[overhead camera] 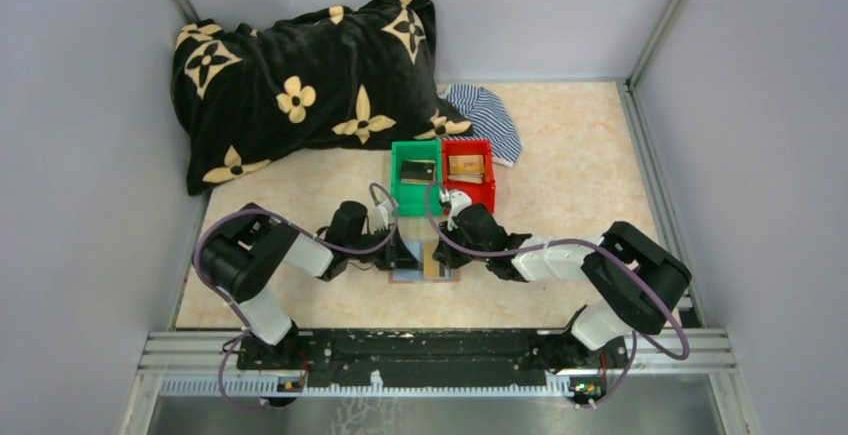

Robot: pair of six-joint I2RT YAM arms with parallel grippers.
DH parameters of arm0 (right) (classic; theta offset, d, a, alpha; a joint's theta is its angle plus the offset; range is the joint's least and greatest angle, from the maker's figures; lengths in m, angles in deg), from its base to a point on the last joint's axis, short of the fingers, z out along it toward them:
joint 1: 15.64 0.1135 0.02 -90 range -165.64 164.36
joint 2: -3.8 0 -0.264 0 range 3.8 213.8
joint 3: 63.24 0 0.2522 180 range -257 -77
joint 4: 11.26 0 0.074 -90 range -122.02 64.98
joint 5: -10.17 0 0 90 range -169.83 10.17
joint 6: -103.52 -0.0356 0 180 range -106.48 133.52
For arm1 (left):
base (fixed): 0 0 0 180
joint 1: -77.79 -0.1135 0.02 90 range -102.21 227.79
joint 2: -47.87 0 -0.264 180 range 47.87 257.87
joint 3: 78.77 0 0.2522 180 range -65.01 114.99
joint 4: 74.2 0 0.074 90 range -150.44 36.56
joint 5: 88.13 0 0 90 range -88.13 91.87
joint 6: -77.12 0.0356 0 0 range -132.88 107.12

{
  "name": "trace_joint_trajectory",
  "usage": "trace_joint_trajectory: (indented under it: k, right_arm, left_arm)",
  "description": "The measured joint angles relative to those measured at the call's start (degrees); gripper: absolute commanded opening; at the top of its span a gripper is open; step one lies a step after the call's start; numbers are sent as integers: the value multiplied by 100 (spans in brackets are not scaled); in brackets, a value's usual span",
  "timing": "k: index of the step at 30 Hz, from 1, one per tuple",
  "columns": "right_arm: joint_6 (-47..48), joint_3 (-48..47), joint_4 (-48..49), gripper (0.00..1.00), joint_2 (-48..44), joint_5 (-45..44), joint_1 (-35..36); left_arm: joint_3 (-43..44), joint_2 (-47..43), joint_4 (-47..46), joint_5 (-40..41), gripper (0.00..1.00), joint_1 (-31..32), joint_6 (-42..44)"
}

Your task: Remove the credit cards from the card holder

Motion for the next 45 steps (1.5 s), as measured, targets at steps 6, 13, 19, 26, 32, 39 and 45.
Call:
trace_joint_trajectory:
  k: [6, 13, 19, 26, 32, 39, 45]
  right_arm:
    - [-22, 44, -184, 0, -168, -138, 4]
    - [-28, 310, -597, 0, -697, -365, -105]
    - [-35, 505, -813, 0, -863, -518, -153]
    - [-33, 520, -728, 0, -817, -476, -153]
    - [-31, 485, -378, 0, -586, -352, -188]
    - [-22, 435, -238, 0, -459, -332, -221]
    - [-28, 437, -216, 0, -452, -330, -223]
  left_arm:
    - [-85, -37, -164, -17, 26, -4, -114]
    - [-127, 7, -293, -39, 25, -4, -164]
    - [-127, 31, -330, -46, 25, -4, -166]
    - [-120, 92, -422, -103, 25, -9, -170]
    - [-101, 140, -459, -181, 25, -24, -199]
    - [-92, 201, -485, -243, 7, -46, -280]
    - [-92, 321, -656, -326, 0, -46, -424]
